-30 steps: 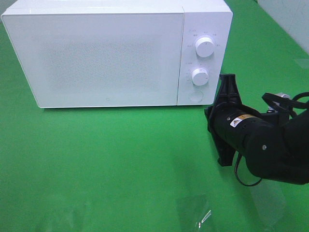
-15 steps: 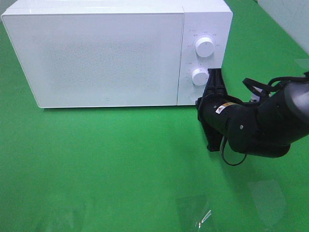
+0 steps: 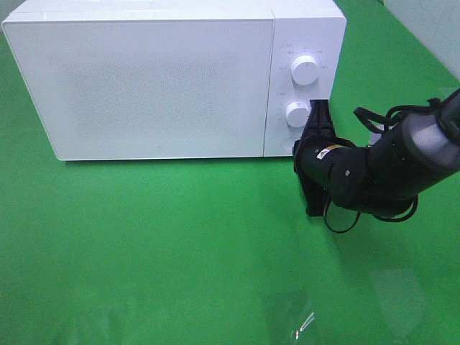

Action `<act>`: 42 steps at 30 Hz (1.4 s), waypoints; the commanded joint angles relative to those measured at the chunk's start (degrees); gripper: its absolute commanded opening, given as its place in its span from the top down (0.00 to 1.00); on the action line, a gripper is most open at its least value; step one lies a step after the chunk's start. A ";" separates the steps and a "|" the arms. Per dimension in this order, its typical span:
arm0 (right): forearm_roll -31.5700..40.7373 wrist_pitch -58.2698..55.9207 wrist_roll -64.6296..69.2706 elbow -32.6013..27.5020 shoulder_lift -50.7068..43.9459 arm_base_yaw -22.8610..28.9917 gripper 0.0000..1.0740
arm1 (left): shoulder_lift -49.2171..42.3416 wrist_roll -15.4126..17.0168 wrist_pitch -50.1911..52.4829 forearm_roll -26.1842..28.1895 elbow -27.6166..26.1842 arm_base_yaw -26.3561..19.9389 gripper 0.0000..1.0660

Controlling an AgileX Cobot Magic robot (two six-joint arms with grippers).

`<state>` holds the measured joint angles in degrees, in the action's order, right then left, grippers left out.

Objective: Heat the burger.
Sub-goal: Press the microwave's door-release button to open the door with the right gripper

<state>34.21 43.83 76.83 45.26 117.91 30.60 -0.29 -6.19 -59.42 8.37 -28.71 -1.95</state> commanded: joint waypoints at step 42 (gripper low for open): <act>-2.06 16.50 4.53 6.99 3.72 -0.63 1.00 | -1.09 0.06 0.57 0.17 0.17 0.00 0.06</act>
<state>33.40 50.94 81.76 49.50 122.61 30.71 -0.29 -6.19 -59.42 8.37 -28.71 -1.95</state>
